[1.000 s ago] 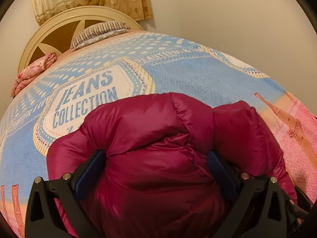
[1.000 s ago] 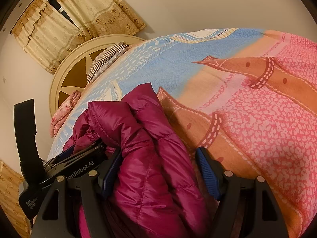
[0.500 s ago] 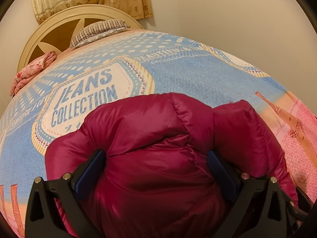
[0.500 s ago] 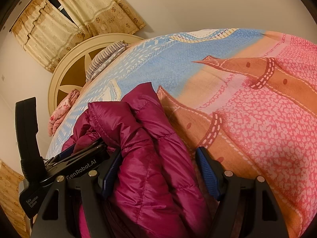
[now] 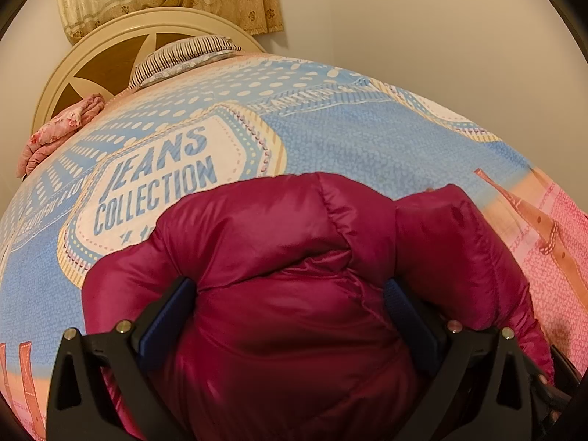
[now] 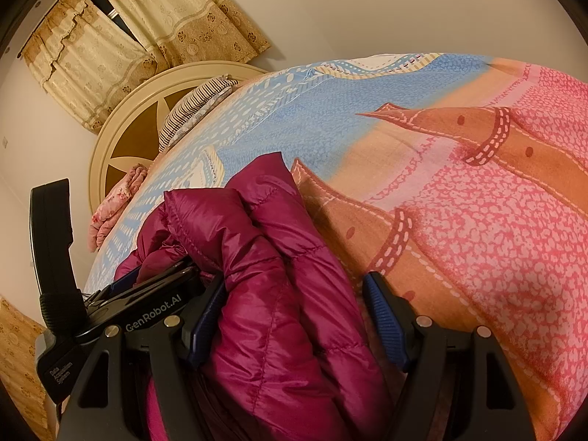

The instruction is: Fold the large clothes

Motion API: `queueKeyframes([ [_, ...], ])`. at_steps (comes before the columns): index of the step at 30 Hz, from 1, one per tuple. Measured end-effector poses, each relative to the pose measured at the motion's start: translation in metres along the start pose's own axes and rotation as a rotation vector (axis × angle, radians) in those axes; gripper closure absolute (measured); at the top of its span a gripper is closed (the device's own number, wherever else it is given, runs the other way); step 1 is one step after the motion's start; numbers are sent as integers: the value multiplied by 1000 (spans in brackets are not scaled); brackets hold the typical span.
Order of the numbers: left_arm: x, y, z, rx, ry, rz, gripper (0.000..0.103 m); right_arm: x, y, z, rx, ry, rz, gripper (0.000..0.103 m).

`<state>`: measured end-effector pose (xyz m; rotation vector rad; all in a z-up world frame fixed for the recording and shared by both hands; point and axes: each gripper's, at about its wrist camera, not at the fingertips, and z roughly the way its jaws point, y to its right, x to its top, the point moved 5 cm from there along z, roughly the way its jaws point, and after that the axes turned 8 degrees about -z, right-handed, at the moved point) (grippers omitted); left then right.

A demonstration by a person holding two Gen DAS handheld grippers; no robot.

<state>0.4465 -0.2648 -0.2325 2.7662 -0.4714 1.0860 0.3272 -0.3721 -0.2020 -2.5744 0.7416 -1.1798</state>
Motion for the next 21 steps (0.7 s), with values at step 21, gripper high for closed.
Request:
queueKeyframes([
  [21, -25, -73, -90, -141, 110, -166, 0, 16, 15, -12, 231, -138, -30, 28],
])
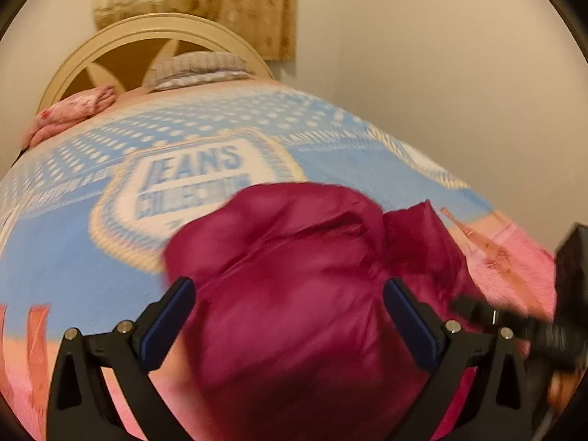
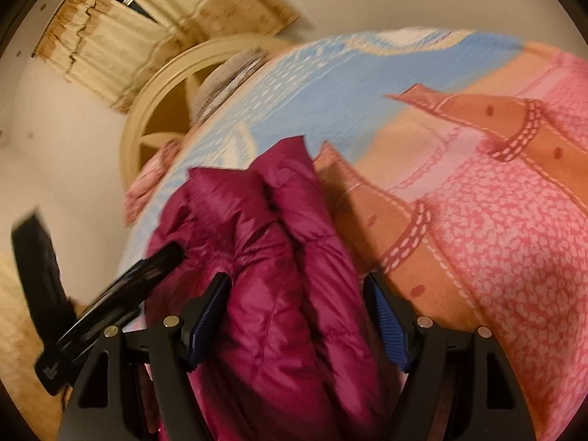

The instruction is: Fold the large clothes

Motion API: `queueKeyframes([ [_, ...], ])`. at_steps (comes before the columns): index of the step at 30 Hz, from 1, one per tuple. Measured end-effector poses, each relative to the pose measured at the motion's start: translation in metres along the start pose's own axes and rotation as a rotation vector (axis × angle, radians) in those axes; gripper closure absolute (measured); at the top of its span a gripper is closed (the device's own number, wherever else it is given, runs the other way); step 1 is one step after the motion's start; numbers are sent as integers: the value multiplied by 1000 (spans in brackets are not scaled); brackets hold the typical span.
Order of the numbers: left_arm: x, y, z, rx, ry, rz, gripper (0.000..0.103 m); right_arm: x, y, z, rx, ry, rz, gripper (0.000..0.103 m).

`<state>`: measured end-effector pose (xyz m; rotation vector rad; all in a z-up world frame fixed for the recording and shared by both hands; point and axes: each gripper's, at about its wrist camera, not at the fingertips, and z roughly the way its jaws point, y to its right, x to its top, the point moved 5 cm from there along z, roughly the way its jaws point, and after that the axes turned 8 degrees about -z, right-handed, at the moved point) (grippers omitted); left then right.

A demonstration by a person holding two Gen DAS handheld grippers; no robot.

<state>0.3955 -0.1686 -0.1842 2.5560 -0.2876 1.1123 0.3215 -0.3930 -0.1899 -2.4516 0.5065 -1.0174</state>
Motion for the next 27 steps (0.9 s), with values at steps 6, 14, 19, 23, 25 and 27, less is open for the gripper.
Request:
queueKeyframes([
  [6, -43, -39, -2, -53, -72, -76, 0, 16, 3, -3, 43, -36, -137, 28],
  [14, -51, -30, 11, -226, -130, -204, 6, 11, 14, 17, 228, -148, -58, 56],
  [19, -54, -27, -17, -208, -102, -183, 34, 3, 11, 8, 306, -153, -30, 73],
  [23, -57, -34, -54, -197, -58, -191, 45, -10, -8, -3, 344, -160, -52, 76],
  [25, -59, -39, -72, -192, -40, -195, 45, -18, -24, -9, 370, -168, -66, 77],
  [27, -63, -50, -95, -163, -17, -195, 45, -27, -46, -10, 393, -178, -94, 77],
])
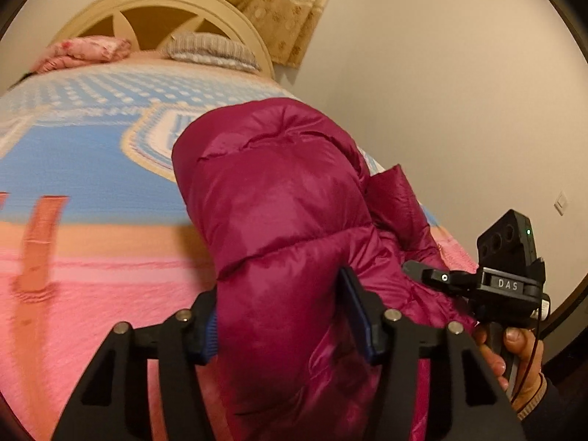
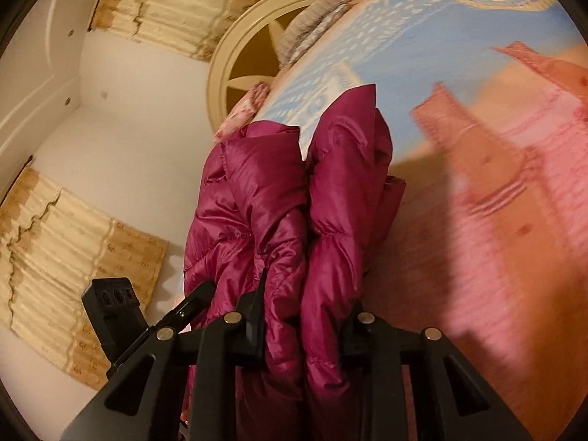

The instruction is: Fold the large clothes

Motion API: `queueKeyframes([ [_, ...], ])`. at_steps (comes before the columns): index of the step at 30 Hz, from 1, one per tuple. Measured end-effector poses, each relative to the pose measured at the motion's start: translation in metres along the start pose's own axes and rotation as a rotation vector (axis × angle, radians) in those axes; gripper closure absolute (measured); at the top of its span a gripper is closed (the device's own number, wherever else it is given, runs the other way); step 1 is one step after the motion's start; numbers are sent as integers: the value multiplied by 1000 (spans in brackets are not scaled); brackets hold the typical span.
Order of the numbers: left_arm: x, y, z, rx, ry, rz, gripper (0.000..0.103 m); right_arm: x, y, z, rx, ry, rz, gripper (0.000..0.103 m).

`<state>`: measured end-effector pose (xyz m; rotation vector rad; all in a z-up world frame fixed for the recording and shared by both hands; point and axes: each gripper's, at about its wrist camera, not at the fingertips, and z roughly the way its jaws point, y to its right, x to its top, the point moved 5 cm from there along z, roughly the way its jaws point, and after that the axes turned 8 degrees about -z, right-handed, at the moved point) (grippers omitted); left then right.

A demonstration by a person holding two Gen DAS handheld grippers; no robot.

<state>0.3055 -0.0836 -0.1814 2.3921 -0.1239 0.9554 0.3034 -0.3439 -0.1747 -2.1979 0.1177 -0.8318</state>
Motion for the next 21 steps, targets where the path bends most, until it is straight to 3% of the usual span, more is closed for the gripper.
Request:
queueKeyframes([
  [4, -4, -23, -42, 58, 41, -14, 45, -15, -42, 25, 49, -50, -45, 77],
  [13, -20, -85, -142, 291, 157, 4, 45, -64, -141, 105, 193, -203, -145, 77],
  [21, -29, -134, -192, 413, 206, -51, 45, -102, -206, 169, 267, -314, -211, 77],
])
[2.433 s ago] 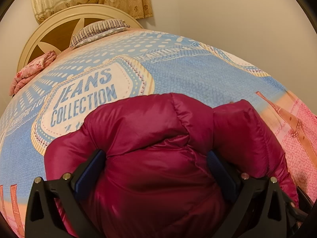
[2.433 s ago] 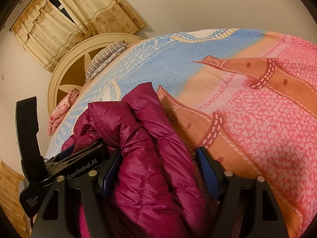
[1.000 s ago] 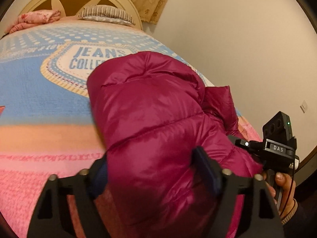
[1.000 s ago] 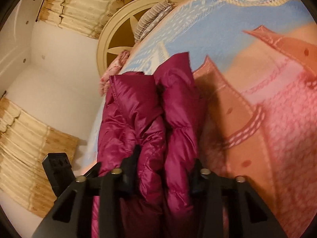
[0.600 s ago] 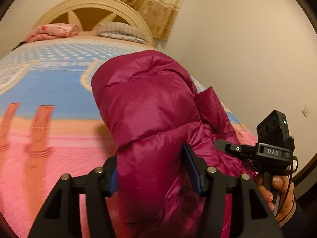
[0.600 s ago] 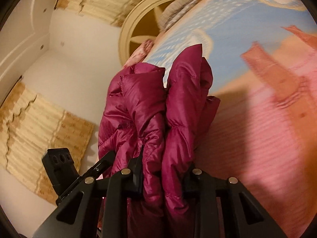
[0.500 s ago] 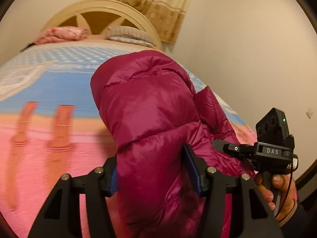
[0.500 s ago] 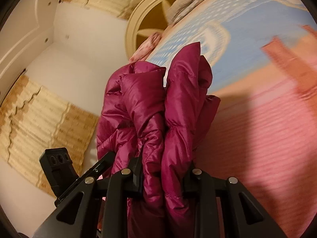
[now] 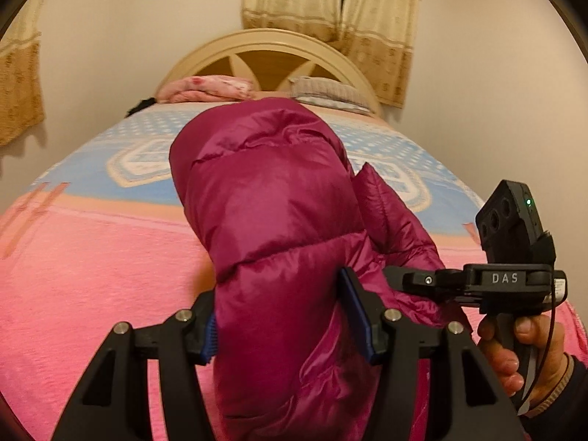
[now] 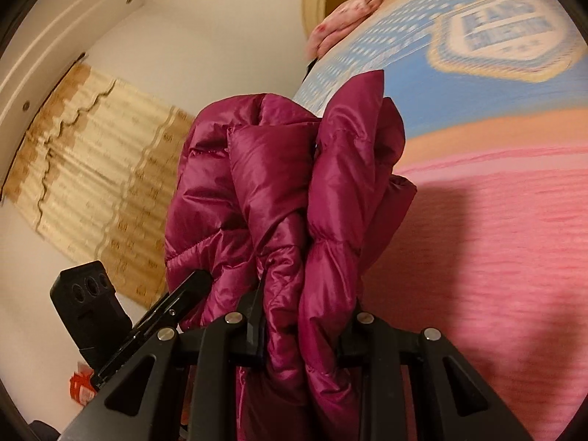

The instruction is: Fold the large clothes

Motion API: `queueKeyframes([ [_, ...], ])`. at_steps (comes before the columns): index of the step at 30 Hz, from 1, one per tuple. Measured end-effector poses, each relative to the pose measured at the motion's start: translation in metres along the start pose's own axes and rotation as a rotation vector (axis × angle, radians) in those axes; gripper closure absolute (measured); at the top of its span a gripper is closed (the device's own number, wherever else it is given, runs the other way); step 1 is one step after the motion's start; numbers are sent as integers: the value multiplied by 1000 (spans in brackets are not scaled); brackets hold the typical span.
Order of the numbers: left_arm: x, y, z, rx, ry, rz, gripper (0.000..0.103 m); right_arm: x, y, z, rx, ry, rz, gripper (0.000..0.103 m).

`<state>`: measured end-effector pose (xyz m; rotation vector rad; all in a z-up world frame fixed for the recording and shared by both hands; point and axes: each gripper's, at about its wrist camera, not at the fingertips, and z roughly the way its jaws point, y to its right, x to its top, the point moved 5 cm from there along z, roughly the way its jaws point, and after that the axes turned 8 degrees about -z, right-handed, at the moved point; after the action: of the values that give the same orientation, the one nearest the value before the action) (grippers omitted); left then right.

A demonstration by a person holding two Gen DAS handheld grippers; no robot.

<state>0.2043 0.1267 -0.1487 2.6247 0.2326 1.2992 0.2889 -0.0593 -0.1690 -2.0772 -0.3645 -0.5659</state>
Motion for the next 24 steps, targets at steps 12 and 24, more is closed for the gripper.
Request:
queueKeyframes([
  [12, -16, -71, -35, 111, 39, -71, 45, 1, -59, 103, 55, -142, -78, 77],
  [24, -39, -132, -21, 218, -7, -155, 44, -8, -73, 183, 57, -230, -84, 77],
])
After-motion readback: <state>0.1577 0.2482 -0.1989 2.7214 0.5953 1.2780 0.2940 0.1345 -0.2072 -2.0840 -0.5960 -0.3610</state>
